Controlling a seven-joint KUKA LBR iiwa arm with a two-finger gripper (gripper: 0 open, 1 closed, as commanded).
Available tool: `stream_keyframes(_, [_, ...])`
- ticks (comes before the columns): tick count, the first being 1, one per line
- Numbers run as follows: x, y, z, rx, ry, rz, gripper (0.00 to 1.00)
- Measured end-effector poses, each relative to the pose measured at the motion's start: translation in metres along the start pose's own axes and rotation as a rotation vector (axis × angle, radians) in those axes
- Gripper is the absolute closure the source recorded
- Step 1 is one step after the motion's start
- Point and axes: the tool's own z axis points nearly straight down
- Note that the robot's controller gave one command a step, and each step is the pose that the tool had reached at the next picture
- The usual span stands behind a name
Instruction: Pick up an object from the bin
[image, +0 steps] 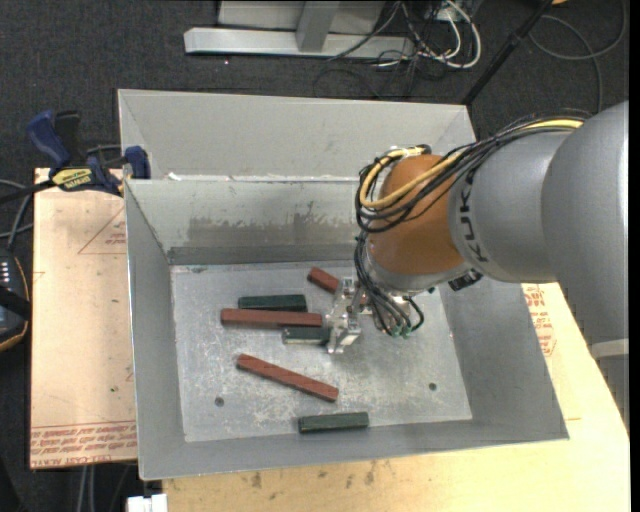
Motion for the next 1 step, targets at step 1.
stream_keyframes(1, [0.0,0.0,0.0,0.0,0.0,0.0,1.0])
